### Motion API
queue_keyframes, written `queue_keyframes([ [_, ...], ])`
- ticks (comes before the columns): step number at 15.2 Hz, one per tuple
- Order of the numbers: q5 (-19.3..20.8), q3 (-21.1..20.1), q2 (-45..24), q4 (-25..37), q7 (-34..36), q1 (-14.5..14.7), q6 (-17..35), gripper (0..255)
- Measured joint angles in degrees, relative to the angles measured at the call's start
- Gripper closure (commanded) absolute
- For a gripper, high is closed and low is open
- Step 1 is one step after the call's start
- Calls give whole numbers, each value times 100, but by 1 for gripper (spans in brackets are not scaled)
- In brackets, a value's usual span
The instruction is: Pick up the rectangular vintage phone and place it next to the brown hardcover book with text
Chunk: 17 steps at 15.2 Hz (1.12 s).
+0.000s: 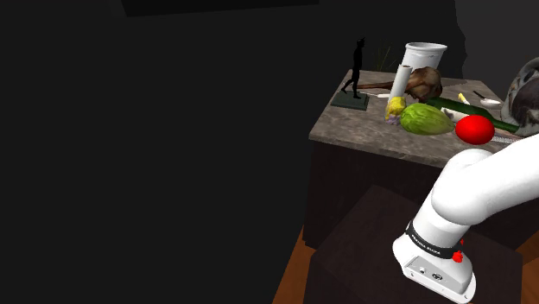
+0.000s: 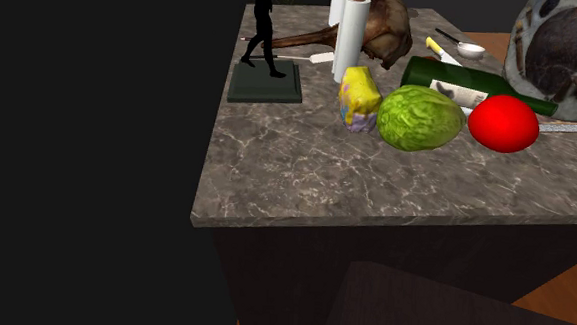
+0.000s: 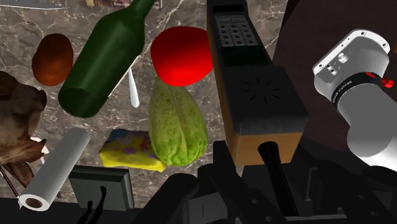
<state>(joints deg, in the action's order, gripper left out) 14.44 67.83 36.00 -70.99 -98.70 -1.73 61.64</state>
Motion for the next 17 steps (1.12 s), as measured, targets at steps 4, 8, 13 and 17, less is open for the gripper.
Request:
queue_keyframes([
  [4,68,-241,198,-628,13,-372,352,255],
  [8,150,-427,405,-1231,34,-685,696,255],
  [13,257,-546,625,-1830,43,-956,1049,255],
  [17,355,-600,804,-2311,45,-1150,1342,255],
])
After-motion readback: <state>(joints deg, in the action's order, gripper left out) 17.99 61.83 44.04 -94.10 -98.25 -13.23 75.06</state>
